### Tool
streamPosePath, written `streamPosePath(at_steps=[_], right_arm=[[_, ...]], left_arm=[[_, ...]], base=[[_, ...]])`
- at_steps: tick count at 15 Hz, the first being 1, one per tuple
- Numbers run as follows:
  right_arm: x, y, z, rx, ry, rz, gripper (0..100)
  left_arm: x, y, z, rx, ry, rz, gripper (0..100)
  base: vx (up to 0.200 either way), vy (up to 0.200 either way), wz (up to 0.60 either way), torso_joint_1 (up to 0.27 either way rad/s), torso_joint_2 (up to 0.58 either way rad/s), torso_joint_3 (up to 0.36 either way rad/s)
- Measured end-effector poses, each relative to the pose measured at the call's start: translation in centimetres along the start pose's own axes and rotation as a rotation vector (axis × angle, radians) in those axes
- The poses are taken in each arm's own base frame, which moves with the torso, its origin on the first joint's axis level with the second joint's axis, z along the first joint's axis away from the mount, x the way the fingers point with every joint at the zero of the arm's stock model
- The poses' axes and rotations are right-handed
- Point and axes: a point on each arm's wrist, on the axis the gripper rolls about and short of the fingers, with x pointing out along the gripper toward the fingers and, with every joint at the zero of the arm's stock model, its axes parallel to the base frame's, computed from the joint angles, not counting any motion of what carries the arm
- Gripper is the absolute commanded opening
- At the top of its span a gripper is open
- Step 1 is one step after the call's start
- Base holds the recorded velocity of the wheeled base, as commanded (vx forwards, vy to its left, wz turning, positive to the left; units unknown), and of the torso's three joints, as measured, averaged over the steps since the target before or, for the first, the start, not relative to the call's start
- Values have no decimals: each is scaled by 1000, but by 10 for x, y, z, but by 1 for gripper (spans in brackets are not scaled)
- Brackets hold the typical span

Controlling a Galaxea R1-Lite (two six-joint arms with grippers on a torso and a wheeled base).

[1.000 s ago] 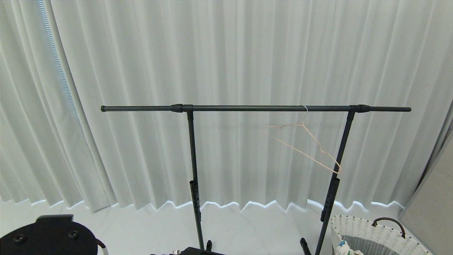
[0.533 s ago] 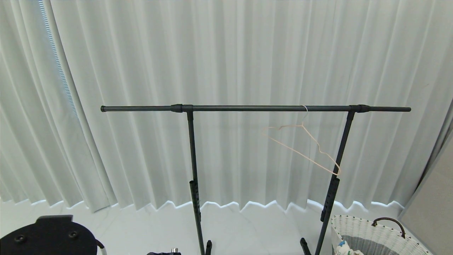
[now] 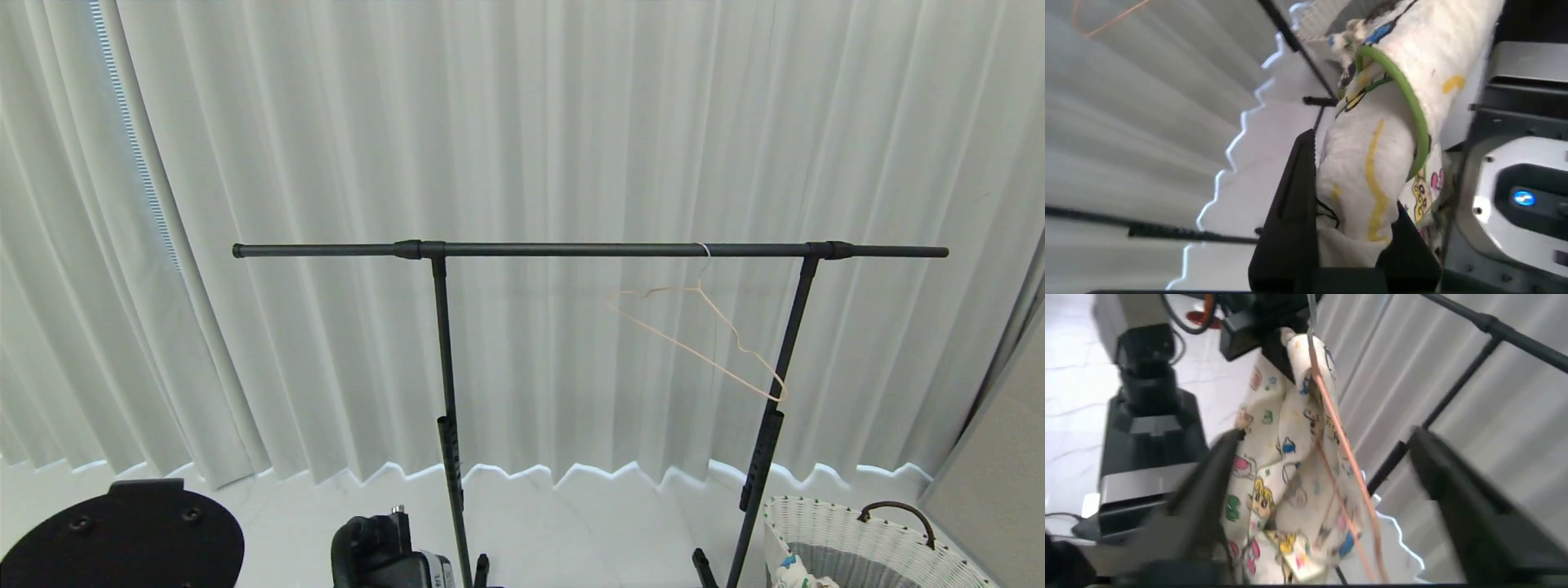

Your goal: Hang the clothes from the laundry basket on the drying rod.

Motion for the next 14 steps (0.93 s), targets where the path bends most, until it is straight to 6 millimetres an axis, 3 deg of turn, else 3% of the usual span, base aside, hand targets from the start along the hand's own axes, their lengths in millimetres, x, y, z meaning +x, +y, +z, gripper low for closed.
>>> streamPosePath(at_steps=[4,8,11,14], right_arm=[[0,-6,-4,11,33,-81,100],[12,-23,-13,156,96,-215,100],[39,-35,-16,294,114,-298,100],[83,-52,-21,377,124,-384,100]], left_arm=[[3,9,-8,-159,69,130,0],[6,25,9,-355,25,242,0],[9,36,27,-418,-37,265,0],[9,48,42,-441,-91,297,0]], base=[[0,0,0,0,0,0],[0,0,0,0,0,0],[0,0,0,0,0,0],[0,0,0,0,0,0]])
